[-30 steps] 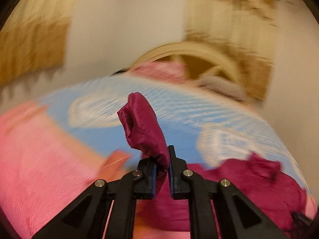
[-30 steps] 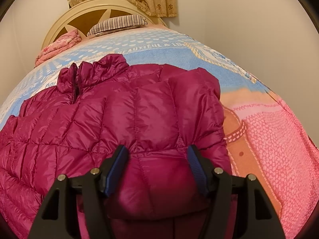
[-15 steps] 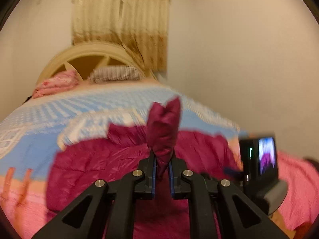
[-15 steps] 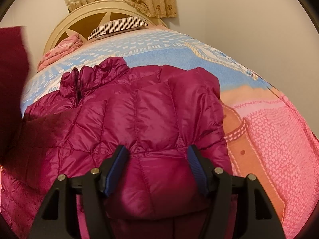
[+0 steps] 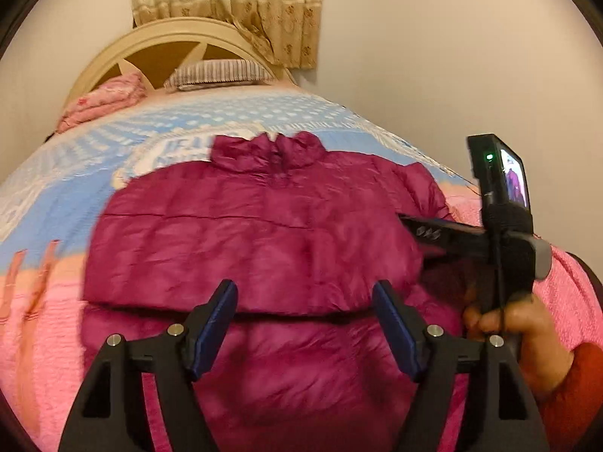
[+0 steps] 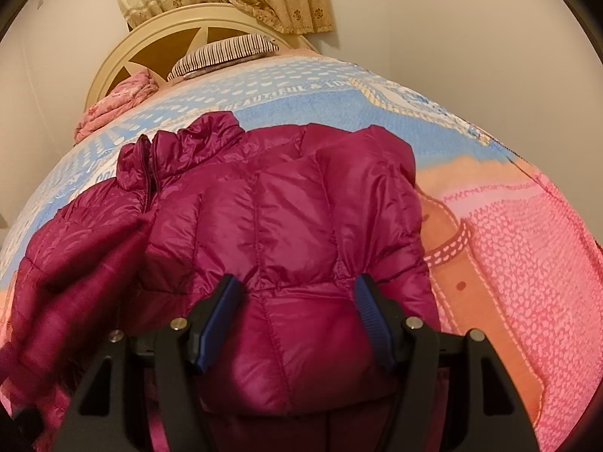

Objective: Fold large clothes

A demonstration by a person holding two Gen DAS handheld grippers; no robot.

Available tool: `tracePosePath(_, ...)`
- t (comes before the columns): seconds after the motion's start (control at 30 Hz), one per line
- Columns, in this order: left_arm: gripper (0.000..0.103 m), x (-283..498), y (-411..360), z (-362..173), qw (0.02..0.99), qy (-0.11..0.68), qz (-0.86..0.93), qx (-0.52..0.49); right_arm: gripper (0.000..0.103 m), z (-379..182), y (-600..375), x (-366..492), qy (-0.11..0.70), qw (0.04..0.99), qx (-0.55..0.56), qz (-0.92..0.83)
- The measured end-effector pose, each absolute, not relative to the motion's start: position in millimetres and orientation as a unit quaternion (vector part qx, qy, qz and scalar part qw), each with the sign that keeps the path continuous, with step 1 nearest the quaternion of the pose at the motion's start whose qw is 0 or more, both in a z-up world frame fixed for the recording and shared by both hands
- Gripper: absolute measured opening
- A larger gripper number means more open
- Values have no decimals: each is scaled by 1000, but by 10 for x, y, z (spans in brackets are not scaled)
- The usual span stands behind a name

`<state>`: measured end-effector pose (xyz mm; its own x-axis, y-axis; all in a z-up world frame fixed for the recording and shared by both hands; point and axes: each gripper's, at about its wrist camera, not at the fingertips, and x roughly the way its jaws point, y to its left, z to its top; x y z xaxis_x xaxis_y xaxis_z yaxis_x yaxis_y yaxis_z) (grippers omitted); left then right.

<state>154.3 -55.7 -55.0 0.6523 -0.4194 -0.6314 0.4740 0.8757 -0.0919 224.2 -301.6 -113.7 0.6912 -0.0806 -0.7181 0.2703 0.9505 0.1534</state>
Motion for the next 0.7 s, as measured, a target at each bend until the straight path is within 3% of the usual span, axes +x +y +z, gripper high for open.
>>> tracePosePath(0.1, 74, 1531, -288, -502, 916, 332, -223, 38, 65, -1040, -3089, 2139, 369, 912, 150, -100)
tracePosePath(0.23, 74, 1768, 84, -487, 926, 337, -171, 8, 69, -680, -3009, 1717, 299, 932, 181, -97)
tracePosePath(0.3, 74, 1937, 159, -486, 927, 346, -143, -3, 69, -543, -2747, 1671, 296, 942, 151, -51)
tracePosePath(0.4, 74, 2119, 166, -414, 933, 337, -122, -5, 53, -482, -2317, 1784, 319, 944, 80, -16)
tracePosePath(0.47, 74, 2226, 131, -377, 936, 335, -105, 11, 33, -561, -2140, 1923, 346, 935, 71, 12)
tracePosePath(0.7, 74, 2693, 45, -461, 939, 340, -33, 38, 35, -1091, -2162, 2153, 417, 906, 67, -8)
